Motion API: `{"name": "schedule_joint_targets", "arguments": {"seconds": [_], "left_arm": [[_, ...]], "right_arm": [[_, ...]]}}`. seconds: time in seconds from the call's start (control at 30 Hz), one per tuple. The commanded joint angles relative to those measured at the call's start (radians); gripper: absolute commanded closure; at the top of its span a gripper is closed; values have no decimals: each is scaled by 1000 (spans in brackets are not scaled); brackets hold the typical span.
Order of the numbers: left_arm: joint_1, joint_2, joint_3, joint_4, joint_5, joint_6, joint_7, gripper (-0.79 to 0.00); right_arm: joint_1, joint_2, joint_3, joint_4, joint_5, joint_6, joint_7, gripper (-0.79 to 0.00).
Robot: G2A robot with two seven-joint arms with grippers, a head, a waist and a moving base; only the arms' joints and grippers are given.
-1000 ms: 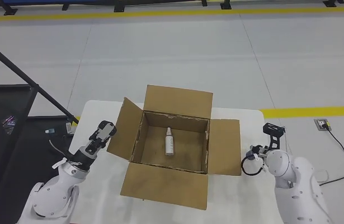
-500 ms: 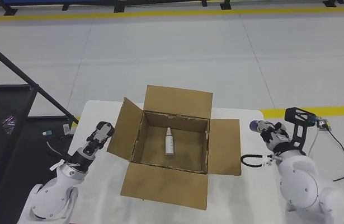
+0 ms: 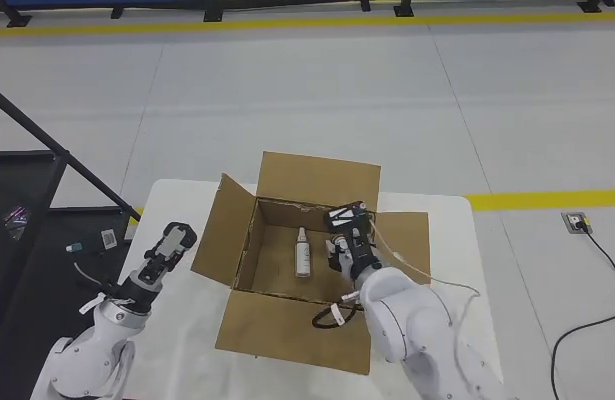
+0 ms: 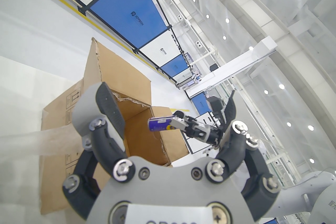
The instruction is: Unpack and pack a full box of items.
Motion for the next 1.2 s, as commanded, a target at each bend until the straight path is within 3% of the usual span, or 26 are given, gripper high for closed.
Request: {"name": "schedule_joint_targets", "arguments": {"seconds": [0.0, 0.13, 0.37, 0.5, 0.53, 0.6, 0.67, 0.9, 1.0, 1.17], "left_arm": [[4, 1, -5, 0, -3, -3, -2, -785], [12, 2, -13, -1, -7, -4, -5, -785], [20, 4, -30, 0, -13, -6, -15, -785], [23, 5, -33, -2, -11, -1, -20, -785], [23, 5, -33, -3, -10, 1, -22, -785], [21, 5, -31, -4, -9, 5, -27, -785], [18, 5, -29, -7, -8, 8, -29, -785], [10, 6, -25, -15, 4, 19, -23, -785], [10, 6, -32, -18, 15, 30, -5, -785], [5, 6, -19, -18, 89, 72, 11, -785]], "right_arm": [[78, -22, -64, 151, -4, 32, -2, 0], [201, -74, -157, 401, 24, 90, -28, 0], [310, -141, -218, 652, 88, 137, -82, -6], [331, -160, -210, 718, 122, 132, -105, -385], [332, -163, -206, 724, 129, 127, -106, -520], [333, -165, -198, 728, 130, 118, -104, -674], [329, -165, -186, 716, 125, 118, -102, -779], [255, -141, -102, 536, 82, 105, -74, -785], [193, -121, -42, 385, 66, 71, -45, -785], [2, -77, 126, 8, 80, -13, 4, -785]]}}
